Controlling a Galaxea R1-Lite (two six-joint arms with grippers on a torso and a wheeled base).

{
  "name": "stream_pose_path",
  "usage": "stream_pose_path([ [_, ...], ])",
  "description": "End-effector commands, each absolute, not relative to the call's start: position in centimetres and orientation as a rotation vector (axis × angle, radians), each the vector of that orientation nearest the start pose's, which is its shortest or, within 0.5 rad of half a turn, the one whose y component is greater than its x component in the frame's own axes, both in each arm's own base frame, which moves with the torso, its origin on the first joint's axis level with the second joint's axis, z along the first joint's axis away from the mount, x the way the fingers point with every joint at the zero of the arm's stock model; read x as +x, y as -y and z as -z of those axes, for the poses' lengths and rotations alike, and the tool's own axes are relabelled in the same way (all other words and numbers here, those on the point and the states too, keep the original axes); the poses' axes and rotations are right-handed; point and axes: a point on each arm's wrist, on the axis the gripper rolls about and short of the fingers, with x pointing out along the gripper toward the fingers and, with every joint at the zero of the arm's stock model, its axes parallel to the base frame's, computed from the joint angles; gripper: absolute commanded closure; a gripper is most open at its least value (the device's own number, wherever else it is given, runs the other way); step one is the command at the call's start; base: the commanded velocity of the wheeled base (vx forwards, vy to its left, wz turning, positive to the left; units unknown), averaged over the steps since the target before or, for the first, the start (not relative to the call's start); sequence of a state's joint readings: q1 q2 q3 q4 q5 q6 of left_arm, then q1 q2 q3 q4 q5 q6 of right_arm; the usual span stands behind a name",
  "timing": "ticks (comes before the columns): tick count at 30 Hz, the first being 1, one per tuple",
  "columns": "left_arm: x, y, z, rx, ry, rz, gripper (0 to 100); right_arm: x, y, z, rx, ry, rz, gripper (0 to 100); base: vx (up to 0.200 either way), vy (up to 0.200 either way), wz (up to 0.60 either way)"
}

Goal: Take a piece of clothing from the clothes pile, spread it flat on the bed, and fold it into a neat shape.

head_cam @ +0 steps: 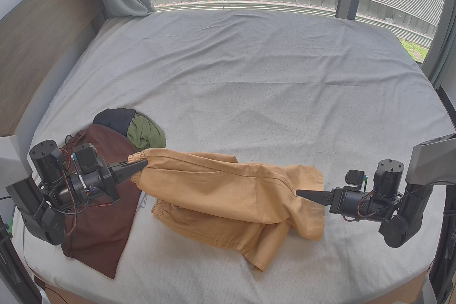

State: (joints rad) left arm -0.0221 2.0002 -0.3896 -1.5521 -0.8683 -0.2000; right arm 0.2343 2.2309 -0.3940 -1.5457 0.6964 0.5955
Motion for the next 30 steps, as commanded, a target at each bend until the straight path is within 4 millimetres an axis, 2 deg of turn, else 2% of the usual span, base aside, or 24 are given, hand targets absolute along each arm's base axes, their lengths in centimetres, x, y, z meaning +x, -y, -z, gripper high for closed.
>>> stream_pose_path([
  [1, 28.72, 2.33, -9.01, -0.212, -0.143, 0.881, 100, 29.52, -8.39, -1.35, 0.621, -0.576, -0.8, 0, 0.0, 0.0, 0.0],
  [12, 28.72, 2.33, -9.01, -0.212, -0.143, 0.881, 100, 29.67, -8.62, -1.27, 0.62, -0.576, -0.806, 0, 0.0, 0.0, 0.0],
  [13, 28.72, 2.33, -9.01, -0.212, -0.143, 0.881, 100, 29.7, -8.63, -1.24, 0.62, -0.576, -0.806, 100, 0.0, 0.0, 0.0],
  [30, 28.77, 2.42, -9.06, -0.213, -0.142, 0.885, 100, 29.79, -7.88, -1.61, 0.623, -0.558, -0.787, 100, 0.0, 0.0, 0.0],
])
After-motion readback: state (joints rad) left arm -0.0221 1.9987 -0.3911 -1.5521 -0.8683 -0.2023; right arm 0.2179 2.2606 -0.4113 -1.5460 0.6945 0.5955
